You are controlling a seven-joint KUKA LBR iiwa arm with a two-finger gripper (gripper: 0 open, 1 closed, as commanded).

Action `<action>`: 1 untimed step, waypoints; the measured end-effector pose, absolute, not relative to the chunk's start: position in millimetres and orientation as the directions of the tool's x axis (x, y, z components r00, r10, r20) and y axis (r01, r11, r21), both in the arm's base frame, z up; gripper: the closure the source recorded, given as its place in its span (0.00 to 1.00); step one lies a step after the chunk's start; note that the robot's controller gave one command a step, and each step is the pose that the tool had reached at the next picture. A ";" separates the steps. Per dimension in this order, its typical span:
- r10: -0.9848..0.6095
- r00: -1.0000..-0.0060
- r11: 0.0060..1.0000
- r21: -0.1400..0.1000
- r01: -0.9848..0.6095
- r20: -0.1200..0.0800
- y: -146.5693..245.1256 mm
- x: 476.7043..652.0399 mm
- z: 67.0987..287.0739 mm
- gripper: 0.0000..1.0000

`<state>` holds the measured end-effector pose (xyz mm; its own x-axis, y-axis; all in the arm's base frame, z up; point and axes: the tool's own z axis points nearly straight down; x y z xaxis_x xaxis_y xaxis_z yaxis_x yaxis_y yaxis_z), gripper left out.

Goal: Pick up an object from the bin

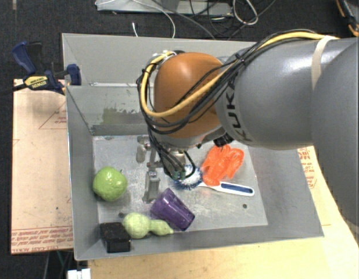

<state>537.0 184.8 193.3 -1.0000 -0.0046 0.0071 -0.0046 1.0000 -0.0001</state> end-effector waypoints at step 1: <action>0.001 -1.000 1.000 0.001 0.001 0.000 183.3 538.8 198.1 0.00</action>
Offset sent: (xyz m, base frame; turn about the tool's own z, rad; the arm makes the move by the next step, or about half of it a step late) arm -0.0141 0.0621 -0.1233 0.4374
